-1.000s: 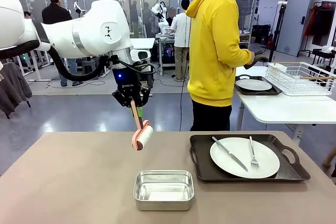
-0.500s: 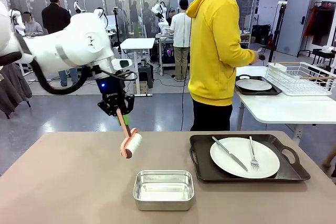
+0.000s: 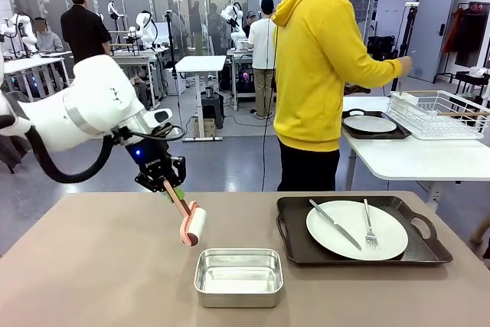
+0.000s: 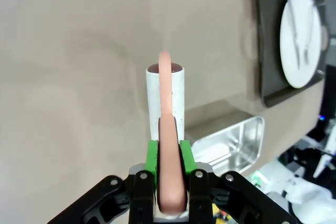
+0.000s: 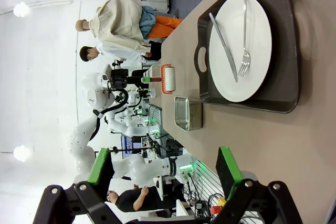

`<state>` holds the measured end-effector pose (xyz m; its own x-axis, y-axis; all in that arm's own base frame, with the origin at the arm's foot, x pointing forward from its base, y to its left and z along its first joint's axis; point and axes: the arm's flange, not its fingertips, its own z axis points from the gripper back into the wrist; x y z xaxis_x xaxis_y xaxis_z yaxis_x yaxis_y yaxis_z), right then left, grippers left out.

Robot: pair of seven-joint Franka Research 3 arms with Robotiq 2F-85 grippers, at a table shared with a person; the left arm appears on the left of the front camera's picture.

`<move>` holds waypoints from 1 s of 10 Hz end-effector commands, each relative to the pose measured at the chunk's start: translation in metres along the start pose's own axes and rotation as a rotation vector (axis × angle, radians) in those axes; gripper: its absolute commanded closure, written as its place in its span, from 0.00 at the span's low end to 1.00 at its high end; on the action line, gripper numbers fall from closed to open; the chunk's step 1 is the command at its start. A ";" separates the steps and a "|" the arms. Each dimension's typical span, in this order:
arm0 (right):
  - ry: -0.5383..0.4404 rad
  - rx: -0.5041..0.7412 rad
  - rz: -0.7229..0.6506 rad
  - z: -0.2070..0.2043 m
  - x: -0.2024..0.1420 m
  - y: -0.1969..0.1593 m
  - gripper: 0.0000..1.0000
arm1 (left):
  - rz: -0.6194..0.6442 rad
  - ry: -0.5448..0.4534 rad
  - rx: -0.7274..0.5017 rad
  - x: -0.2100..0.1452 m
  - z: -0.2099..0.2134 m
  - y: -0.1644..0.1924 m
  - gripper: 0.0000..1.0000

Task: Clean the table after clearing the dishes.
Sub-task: When the left (or right) Handle tray is removed, use the left hand (or right hand) to clean the left (or right) side of the table with the Lint Roller.

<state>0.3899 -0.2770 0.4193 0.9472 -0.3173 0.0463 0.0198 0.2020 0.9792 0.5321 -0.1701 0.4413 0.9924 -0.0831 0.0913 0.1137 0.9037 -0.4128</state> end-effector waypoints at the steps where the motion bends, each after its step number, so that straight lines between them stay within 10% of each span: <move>1: 0.001 0.005 0.006 0.001 -0.002 0.003 0.00 | 0.007 -0.078 -0.032 -0.012 -0.005 0.017 0.79; 10: 0.001 0.005 0.006 0.001 -0.002 0.003 0.00 | 0.131 0.043 -0.051 -0.005 -0.041 0.093 0.79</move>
<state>0.3899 -0.2770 0.4193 0.9472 -0.3173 0.0463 0.0198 0.2020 0.9792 0.5408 -0.1128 0.3873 0.9979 0.0624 0.0184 -0.0452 0.8683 -0.4940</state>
